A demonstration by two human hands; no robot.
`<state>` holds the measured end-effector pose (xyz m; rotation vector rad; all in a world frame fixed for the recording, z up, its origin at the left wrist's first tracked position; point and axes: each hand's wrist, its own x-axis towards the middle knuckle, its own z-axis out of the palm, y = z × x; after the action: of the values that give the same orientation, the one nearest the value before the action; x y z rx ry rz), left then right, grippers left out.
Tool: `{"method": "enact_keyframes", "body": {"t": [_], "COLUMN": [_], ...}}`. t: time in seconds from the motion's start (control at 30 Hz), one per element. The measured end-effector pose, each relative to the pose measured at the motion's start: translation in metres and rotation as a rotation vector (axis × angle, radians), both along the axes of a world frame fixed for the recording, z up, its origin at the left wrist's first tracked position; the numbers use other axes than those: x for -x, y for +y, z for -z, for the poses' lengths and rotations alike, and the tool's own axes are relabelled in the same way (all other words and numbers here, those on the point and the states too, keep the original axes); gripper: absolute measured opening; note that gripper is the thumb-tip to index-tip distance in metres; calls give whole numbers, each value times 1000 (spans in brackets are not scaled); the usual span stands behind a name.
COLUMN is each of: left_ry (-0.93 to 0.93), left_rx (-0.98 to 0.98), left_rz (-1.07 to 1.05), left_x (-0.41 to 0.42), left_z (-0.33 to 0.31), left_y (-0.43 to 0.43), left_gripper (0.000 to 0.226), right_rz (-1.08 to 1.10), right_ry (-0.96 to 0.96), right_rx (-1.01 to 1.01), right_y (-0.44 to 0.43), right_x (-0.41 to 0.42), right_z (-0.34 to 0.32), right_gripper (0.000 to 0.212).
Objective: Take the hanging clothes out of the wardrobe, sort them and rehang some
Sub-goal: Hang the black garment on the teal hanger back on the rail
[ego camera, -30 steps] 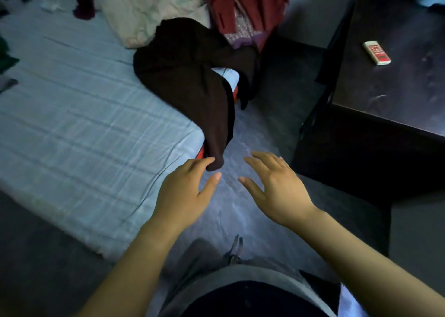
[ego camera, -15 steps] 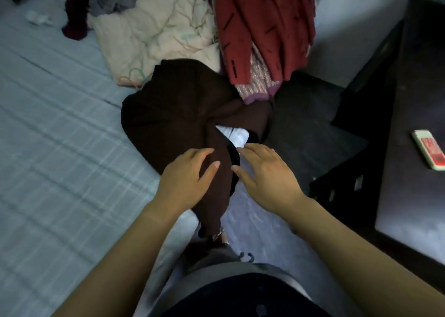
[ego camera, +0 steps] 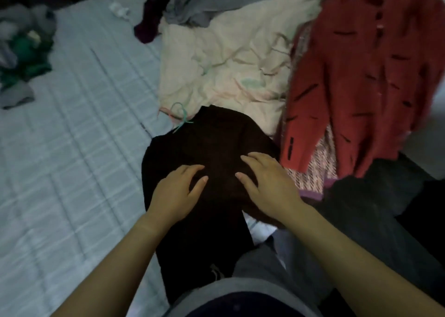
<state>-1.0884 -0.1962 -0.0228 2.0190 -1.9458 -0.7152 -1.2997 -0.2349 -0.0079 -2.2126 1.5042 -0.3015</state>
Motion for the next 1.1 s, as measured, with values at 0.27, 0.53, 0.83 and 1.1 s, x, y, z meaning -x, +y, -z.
{"method": "enact_keyframes", "body": {"t": [0.27,0.53,0.83,1.1], "left_ry": [-5,-90,-195,-111], "left_rx": [-174,-235,-286,12], "left_rz": [-377,-570,-514,-561], "left_x": [-30,-77,-102,-94], "left_z": [51,150,225,178], "left_y": [-113,-161,-219,-184], "left_gripper": [43,41,42,44], "right_rz": [-390,-399,-304,-366], "right_ry": [60,89,70,-119], "right_rx": [-71,-129,-92,-179], "right_y": [-196,-299,-307,-292], "right_x": [-35,-90,-86,-72], "right_z": [55,162,217,193], "right_gripper": [49,61,57,56]}}
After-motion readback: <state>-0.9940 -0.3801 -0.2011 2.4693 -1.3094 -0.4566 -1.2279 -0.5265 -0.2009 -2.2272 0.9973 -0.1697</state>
